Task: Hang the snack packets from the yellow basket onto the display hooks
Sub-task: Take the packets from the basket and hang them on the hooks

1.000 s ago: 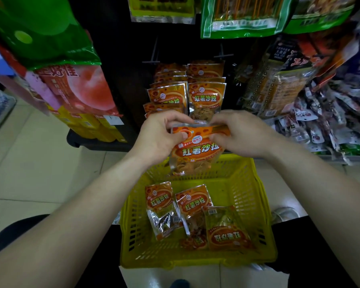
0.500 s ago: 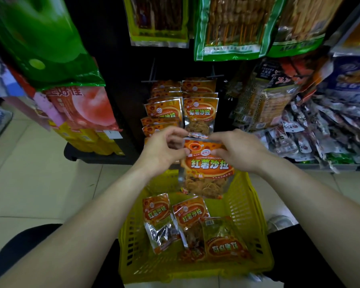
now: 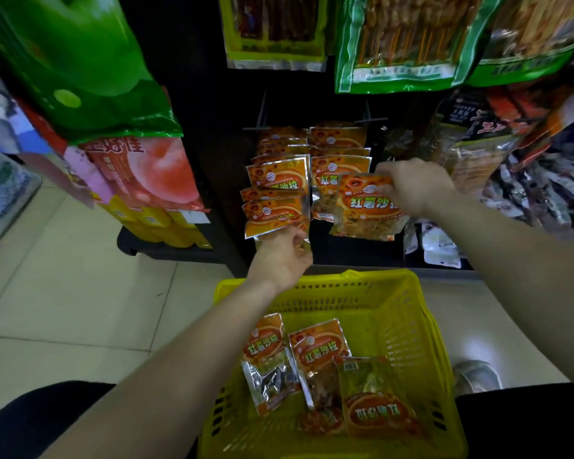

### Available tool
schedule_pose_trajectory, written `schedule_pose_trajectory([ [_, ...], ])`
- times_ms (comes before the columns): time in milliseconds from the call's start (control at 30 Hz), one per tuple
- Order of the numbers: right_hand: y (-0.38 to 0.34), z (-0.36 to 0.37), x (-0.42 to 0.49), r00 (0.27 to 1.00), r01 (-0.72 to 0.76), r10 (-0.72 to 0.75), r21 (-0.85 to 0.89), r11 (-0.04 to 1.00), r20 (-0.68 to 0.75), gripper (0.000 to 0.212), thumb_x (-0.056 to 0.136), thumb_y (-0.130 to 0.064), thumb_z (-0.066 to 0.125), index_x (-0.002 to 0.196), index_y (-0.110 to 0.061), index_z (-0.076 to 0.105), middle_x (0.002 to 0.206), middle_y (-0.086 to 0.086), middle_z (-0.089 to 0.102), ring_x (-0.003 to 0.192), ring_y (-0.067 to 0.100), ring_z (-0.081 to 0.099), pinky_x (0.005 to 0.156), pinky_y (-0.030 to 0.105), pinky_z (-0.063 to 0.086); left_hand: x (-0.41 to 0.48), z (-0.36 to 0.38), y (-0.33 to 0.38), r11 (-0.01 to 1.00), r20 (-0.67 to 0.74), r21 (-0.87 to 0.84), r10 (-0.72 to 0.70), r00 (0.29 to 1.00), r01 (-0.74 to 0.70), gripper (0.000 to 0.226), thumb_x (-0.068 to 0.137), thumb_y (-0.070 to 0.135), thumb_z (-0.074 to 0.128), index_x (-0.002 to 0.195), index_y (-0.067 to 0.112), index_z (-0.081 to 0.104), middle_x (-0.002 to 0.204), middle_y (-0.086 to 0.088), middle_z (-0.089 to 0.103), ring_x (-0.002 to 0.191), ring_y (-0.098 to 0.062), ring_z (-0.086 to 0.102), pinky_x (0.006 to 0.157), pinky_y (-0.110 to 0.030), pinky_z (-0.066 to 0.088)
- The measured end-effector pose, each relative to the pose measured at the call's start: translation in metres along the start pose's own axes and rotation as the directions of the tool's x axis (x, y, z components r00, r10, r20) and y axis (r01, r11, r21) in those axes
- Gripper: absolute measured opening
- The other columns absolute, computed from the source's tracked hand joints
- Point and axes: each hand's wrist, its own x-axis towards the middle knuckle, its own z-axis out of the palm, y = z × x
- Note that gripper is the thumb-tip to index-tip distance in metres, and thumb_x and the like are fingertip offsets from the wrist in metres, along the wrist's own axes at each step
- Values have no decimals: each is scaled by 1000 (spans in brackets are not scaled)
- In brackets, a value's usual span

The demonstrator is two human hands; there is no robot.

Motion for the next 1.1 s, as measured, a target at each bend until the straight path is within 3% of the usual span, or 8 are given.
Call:
schedule_pose_trajectory([
  [200,1,60,63,999,43,-43,14,999,18,38,102,-41,47,139,-31,48,123,9,64,107,32,61,82,40,42,58,85,-1,997,163,-26,-69,984,74,51,94,34,62,143,30,47,145,1,49,119,-22,58,99,-41,50],
  [400,6,100,117,994,113,-113,-31,993,5,33,101,-36,49,134,-32,50,127,7,62,115,31,58,101,44,37,119,145,-13,995,179,-7,-93,979,95,66,95,32,60,153,35,29,158,4,27,136,-27,44,107,-45,45],
  [533,14,107,138,989,144,-144,5,990,-27,32,100,-36,51,132,-32,51,126,7,64,115,33,59,100,42,39,147,163,-19,996,184,42,-88,979,82,74,96,32,57,156,41,15,163,5,19,143,-28,33,111,-43,38],
  [633,18,111,150,987,150,-150,-7,989,-56,33,97,-38,55,129,-31,51,125,7,63,117,32,57,101,44,37,160,173,-23,998,172,34,-67,983,62,77,96,30,57,156,45,10,162,7,19,141,-27,35,107,-43,41],
  [767,25,116,144,976,122,-130,-55,991,-177,61,86,-38,67,139,-22,42,136,11,51,127,36,44,105,50,33,166,178,-30,998,146,41,-43,988,37,77,96,31,57,155,46,10,161,6,21,141,-26,36,108,-43,43],
  [867,32,121,131,957,68,-84,-66,996,-277,67,82,-37,68,141,-19,41,135,14,49,124,38,43,102,51,34,164,181,-32,998,161,48,-40,986,32,77,97,32,56,155,46,8,161,4,20,141,-26,34,108,-43,42],
  [1100,34,121,117,955,-24,16,-22,999,-297,74,82,-37,69,145,-17,36,140,15,44,129,38,39,105,52,34,155,177,-26,998,161,46,-42,986,35,77,96,33,56,155,44,8,160,3,21,140,-26,36,108,-44,43],
])
